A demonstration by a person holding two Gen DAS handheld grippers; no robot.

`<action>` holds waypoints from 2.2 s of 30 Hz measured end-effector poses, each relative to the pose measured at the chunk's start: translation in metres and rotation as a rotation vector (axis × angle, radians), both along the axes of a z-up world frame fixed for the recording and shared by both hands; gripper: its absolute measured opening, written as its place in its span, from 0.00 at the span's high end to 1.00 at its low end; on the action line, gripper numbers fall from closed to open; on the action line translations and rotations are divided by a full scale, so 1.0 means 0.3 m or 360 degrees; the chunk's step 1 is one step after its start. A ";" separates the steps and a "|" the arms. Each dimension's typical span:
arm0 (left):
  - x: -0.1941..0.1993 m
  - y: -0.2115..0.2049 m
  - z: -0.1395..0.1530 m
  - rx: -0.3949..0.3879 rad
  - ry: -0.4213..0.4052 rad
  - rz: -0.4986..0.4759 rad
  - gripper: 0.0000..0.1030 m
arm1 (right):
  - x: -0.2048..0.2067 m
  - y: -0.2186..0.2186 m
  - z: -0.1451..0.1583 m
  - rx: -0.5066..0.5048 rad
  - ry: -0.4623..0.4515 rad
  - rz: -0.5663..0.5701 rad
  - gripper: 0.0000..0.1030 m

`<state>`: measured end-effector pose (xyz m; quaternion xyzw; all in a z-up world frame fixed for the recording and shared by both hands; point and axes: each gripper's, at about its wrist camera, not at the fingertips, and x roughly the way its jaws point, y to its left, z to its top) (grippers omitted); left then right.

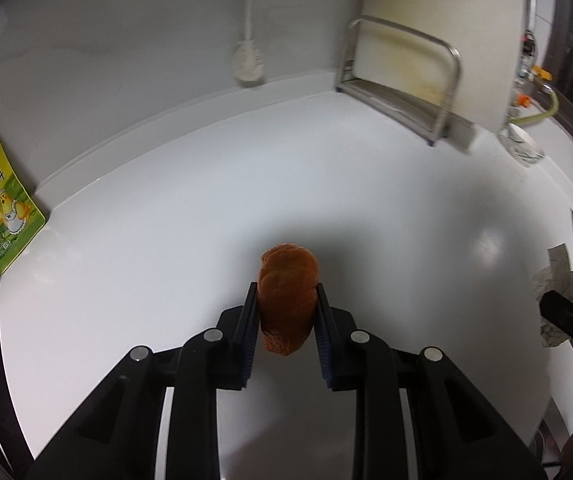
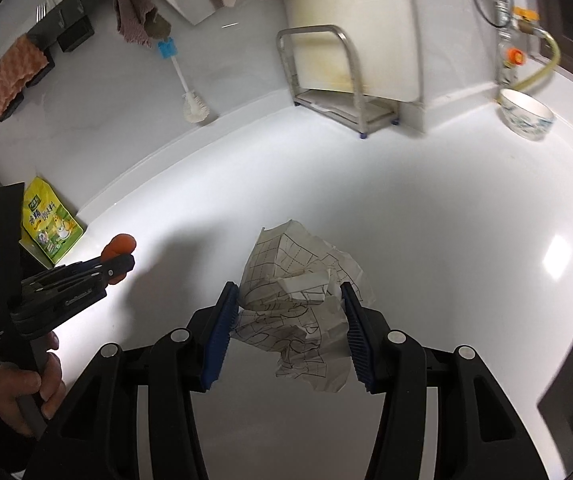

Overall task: Collect trash
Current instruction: 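Carry the orange and paper over the basket with both tools, then open the left tool to drop the orange into the basket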

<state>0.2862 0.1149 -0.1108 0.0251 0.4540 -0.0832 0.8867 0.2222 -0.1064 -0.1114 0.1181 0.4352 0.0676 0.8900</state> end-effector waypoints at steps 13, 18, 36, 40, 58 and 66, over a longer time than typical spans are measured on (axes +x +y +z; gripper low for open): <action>-0.202 -0.077 0.101 -0.0007 -0.0073 -0.0154 0.75 | -0.291 -0.022 0.105 -0.0001 -0.0033 -0.0120 0.52; -0.295 -0.130 0.133 -0.0010 -0.0093 -0.0186 0.75 | -0.432 -0.067 0.137 -0.0010 -0.0048 -0.0148 0.52; -0.782 -0.438 0.223 -0.0009 -0.0115 -0.0256 0.75 | -0.936 -0.380 0.153 0.0051 -0.0047 -0.0191 0.52; -0.902 -0.492 0.224 0.0022 -0.0116 -0.0236 0.75 | -1.009 -0.411 0.130 0.0081 -0.0039 -0.0134 0.52; -1.093 -0.509 0.085 0.0068 0.0029 -0.0107 0.75 | -1.057 -0.342 -0.038 0.0135 0.0172 0.0152 0.52; -1.066 -0.490 -0.005 0.0047 0.0113 -0.0098 0.72 | -0.993 -0.298 -0.116 0.0133 0.0244 0.0167 0.51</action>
